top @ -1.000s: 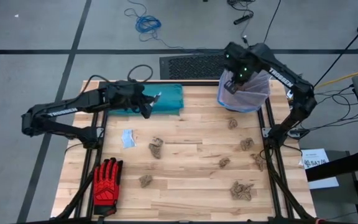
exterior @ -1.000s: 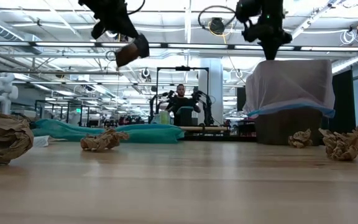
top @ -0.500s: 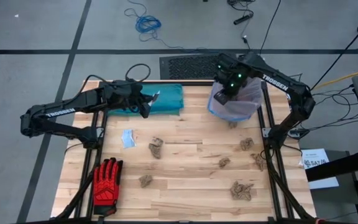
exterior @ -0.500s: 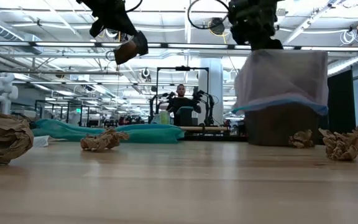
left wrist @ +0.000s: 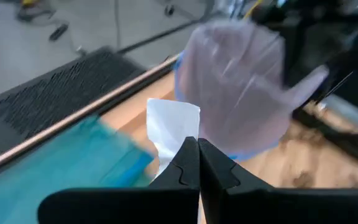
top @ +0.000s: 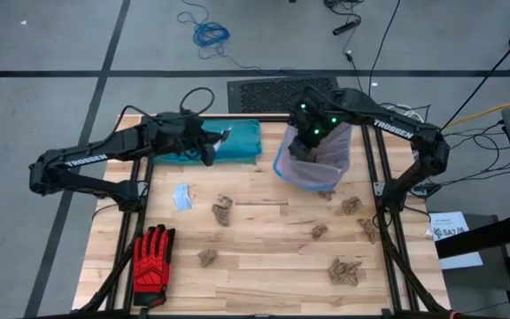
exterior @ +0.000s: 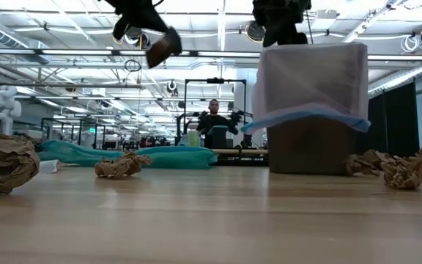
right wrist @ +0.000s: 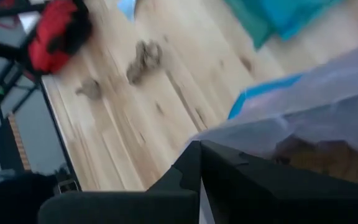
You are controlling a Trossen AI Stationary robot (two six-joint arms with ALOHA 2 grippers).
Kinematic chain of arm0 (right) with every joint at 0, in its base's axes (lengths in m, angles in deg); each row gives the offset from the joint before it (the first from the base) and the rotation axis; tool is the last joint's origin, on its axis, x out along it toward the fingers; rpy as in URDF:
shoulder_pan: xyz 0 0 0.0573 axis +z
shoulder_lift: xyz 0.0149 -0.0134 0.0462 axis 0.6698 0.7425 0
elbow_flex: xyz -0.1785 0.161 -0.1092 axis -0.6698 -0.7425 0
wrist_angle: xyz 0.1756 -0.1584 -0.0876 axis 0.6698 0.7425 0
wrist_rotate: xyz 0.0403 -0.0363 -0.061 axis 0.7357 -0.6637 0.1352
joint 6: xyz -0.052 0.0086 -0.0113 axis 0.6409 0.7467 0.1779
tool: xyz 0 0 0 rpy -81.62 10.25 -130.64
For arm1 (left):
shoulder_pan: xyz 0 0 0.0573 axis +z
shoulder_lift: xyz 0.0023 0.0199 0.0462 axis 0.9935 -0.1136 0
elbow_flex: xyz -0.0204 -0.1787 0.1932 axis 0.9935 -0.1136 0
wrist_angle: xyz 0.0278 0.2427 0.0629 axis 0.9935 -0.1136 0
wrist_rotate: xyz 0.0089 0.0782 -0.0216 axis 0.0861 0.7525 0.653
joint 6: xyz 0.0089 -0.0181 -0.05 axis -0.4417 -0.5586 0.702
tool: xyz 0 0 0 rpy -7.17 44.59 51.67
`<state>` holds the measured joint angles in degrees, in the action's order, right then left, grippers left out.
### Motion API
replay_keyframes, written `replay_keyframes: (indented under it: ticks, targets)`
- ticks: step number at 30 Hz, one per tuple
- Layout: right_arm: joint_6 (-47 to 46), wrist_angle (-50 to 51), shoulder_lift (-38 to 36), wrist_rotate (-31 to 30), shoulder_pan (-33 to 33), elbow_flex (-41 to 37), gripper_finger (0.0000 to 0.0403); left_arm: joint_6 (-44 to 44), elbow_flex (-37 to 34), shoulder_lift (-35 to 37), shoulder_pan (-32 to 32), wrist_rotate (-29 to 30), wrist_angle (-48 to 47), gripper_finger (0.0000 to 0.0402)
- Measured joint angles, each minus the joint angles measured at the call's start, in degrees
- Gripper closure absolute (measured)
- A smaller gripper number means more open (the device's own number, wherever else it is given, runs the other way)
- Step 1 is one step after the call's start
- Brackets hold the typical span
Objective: Place trash/remove bag and relplace
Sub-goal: Put the white paper into the trash bin
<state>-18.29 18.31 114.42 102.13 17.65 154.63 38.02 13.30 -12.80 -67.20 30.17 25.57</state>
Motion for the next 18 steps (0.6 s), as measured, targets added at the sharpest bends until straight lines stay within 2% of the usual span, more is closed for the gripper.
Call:
replay_keyframes:
  ticks: [9, 14, 18]
  targets:
    - [-0.57, -4.36, -8.71, -1.77, -4.17, 0.00, 0.0403, 0.38, 0.60, -1.09, 0.08, -4.03, 18.42, 0.0402]
    - [-0.25, -6.35, -14.65, -1.97, -6.49, 0.01, 0.0403, -1.19, 8.28, -7.05, 0.38, -7.13, 19.63, 0.0402]
    - [-0.16, -6.45, -18.96, -3.37, -7.90, 0.02, 0.0403, -4.16, 17.32, -15.30, 0.42, -11.85, 19.64, 0.0402]
